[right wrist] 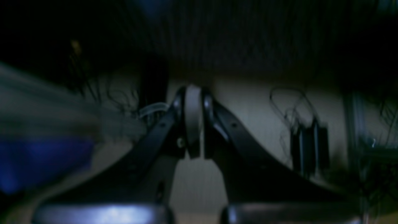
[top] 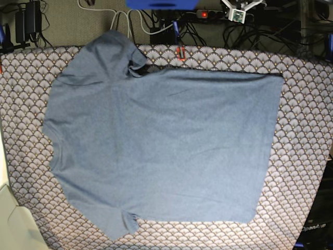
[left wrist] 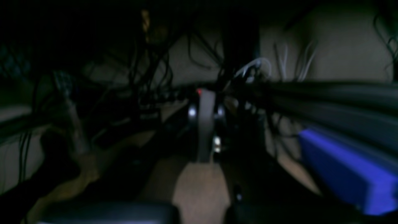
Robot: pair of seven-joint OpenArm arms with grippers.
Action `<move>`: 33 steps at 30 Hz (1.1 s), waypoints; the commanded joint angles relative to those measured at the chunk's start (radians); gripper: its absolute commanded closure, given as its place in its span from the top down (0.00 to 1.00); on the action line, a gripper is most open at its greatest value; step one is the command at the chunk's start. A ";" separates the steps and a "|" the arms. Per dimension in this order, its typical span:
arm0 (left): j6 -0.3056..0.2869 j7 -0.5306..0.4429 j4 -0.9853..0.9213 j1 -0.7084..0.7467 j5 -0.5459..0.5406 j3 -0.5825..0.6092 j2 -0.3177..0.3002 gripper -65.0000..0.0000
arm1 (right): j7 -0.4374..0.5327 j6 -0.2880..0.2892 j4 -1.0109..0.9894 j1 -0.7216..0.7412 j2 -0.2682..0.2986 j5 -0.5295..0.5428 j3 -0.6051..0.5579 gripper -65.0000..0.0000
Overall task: Fold the T-shirt properly
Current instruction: 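Lower both grippers toward the shoulder corners of the blue T-shirt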
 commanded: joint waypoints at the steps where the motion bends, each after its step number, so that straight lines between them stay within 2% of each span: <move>1: 0.002 -0.019 0.048 0.027 0.002 -0.006 -0.002 0.00 | 0.001 -0.001 0.062 -0.033 0.003 0.004 0.005 0.00; 8: 0.002 -0.019 0.258 0.072 0.001 -0.080 0.009 0.01 | -0.272 -0.001 0.361 -0.041 0.003 0.007 0.002 0.00; 10: 0.002 -0.019 0.286 0.070 0.001 -0.103 0.009 0.01 | -0.326 -0.001 0.421 -0.035 0.002 0.007 0.002 0.00; 12: 0.002 -0.019 0.295 0.065 0.001 -0.106 0.011 0.02 | -0.363 -0.001 0.459 -0.012 0.000 0.008 0.002 0.05; 15: -0.001 -0.019 0.300 0.035 -0.015 -0.107 0.011 0.17 | -0.397 0.002 0.465 0.022 0.002 0.008 0.002 0.17; 18: -0.005 -0.018 0.297 0.019 -0.119 -0.109 0.000 0.38 | -0.423 0.004 0.462 0.051 0.003 0.013 0.005 0.30; 20: -0.005 -0.018 0.295 0.004 -0.194 -0.121 -0.016 0.44 | -0.436 0.007 0.462 0.068 0.005 0.057 0.007 0.34; 23: -0.004 -0.016 0.295 -0.031 -0.274 -0.135 -0.037 0.46 | -0.482 0.065 0.461 0.116 0.023 0.136 0.017 0.37; 27: 0.001 -0.016 0.295 -0.054 -0.319 -0.161 -0.057 0.46 | -0.637 0.143 0.461 0.185 0.022 0.248 0.060 0.37; 30: -0.004 -0.016 0.295 -0.060 -0.323 -0.189 -0.054 0.46 | -0.717 0.159 0.461 0.234 0.022 0.301 0.096 0.37; 33: -0.004 -0.016 0.301 -0.073 -0.320 -0.190 -0.057 0.46 | -0.749 0.160 0.461 0.271 0.023 0.304 0.117 0.37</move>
